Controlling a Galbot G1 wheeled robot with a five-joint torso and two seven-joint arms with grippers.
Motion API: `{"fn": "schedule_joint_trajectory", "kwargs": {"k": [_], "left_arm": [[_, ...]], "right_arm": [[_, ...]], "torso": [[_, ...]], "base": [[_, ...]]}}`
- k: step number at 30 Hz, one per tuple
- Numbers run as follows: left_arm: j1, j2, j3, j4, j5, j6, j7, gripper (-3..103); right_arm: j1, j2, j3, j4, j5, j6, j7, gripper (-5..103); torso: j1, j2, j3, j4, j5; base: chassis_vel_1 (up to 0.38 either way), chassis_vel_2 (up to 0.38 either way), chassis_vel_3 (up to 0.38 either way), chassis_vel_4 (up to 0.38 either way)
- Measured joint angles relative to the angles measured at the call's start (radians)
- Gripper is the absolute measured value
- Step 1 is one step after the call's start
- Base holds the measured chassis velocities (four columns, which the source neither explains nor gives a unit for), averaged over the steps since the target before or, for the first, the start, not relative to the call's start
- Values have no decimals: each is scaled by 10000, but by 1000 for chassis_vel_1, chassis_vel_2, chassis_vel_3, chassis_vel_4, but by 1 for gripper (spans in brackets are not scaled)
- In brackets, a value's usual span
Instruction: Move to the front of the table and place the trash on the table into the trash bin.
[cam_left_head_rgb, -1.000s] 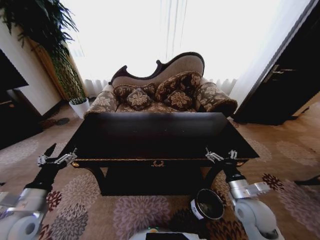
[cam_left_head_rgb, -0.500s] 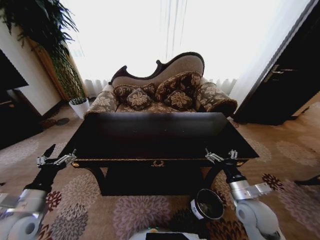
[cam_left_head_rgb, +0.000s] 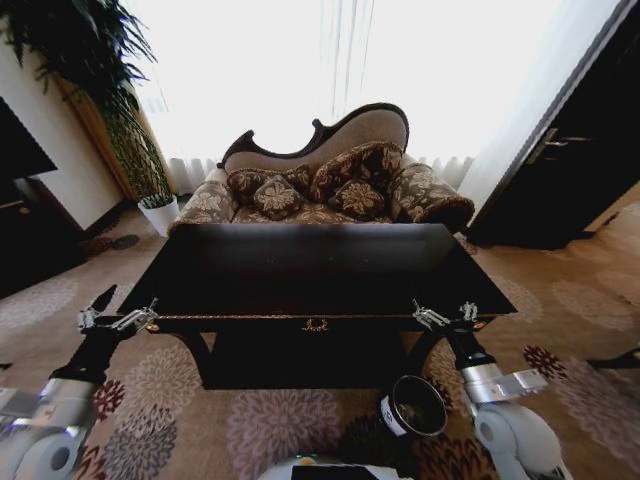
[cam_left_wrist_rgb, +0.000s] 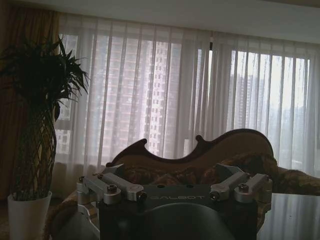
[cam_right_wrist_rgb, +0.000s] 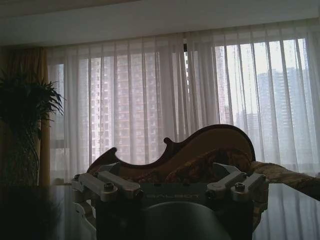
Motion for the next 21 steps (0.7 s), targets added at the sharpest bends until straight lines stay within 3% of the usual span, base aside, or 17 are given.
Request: {"fn": "schedule_joint_trajectory", "kwargs": {"k": [21], "left_arm": [[32,-20,134,16,87,-51,50,100]], "right_arm": [[88,-143,79,-272,15,44,-22,100]], "torso": [[-5,3,-3,0,0]], "base": [[197,-201,-206,202]]}}
